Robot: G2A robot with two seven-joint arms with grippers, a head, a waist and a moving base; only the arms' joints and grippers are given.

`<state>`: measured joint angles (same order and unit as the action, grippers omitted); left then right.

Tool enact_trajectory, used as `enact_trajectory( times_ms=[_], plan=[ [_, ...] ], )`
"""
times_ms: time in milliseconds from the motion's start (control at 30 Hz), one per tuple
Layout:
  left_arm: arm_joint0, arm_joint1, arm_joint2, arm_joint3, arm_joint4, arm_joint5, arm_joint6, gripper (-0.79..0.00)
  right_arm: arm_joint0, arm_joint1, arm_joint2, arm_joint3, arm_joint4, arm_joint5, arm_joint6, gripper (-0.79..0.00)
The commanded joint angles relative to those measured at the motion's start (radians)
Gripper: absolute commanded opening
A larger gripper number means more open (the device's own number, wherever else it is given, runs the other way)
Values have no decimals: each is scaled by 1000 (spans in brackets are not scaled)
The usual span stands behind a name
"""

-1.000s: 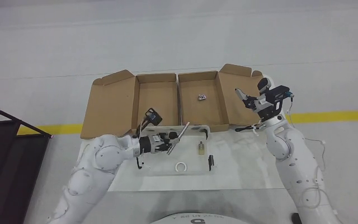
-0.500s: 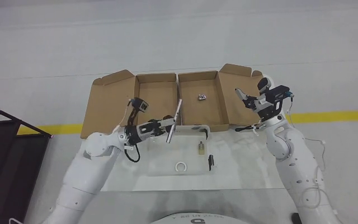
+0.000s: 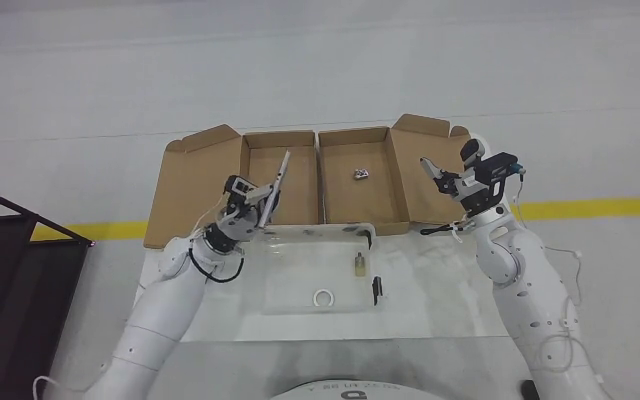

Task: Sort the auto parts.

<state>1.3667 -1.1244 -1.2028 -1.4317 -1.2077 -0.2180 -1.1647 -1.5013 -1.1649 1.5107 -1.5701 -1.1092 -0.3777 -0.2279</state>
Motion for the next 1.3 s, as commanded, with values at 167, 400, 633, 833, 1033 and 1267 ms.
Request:
enact_trajectory(
  times_ms=[167, 400, 633, 833, 1033, 1267],
  plan=[
    [20, -2, -55, 24, -58, -18, -31, -785, 0, 0, 0, 0, 0, 0, 0, 0],
    [32, 3, -91, 9, 66, -86, -6, -785, 0, 0, 0, 0, 0, 0, 0, 0],
    [32, 3, -91, 9, 66, -86, -6, -785, 0, 0, 0, 0, 0, 0, 0, 0],
    [61, -3, -116, -52, -70, -38, -41, -785, 0, 0, 0, 0, 0, 0, 0, 0],
    [80, -12, -148, -48, -281, 76, -159, -785, 0, 0, 0, 0, 0, 0, 0, 0],
    [85, -20, -169, -34, -310, 84, -204, -785, 0, 0, 0, 0, 0, 0, 0, 0]
  ],
)
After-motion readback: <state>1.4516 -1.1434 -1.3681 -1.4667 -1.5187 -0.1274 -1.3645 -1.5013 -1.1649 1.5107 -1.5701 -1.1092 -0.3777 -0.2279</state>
